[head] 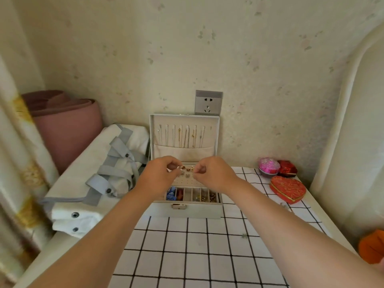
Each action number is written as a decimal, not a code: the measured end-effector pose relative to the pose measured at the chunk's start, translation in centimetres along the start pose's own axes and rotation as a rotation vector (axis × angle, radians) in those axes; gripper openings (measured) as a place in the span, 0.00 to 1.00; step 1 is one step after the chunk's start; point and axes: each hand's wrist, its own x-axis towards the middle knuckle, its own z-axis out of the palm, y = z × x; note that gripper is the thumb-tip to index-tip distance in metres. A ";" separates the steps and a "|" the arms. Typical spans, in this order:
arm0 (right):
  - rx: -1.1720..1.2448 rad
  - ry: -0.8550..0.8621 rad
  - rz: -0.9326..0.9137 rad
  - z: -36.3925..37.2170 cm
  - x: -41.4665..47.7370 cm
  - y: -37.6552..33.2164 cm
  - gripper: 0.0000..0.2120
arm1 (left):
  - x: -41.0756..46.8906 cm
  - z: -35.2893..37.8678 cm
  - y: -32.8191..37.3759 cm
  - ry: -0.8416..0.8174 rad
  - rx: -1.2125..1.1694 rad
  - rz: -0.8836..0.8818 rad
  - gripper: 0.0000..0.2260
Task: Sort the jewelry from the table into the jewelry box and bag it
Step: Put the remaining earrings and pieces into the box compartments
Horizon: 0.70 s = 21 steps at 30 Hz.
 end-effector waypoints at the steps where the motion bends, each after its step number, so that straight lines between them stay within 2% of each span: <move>1: -0.027 -0.018 -0.001 0.4 0.3 -0.1 0.03 | 0.1 -0.2 -0.1 0.010 -0.024 -0.006 0.05; 6: -0.146 -0.076 0.050 1.8 1.1 -0.2 0.02 | 0.3 -0.2 -0.9 0.007 -0.075 -0.054 0.05; 11: -0.108 -0.039 0.043 1.8 1.4 -0.5 0.03 | -0.1 -0.7 -1.7 0.043 -0.162 -0.068 0.02; 14: 0.081 -0.004 -0.020 1.6 1.7 -2.1 0.06 | -0.6 -1.1 -2.5 0.031 -0.230 -0.095 0.08; 17: 0.332 -0.067 -0.039 1.8 2.1 -4.1 0.11 | -0.8 -1.5 -2.9 0.027 -0.321 -0.139 0.11; 21: 0.466 -0.064 -0.046 2.4 2.3 -5.4 0.08 | -0.8 -1.8 -2.7 0.077 -0.474 -0.209 0.12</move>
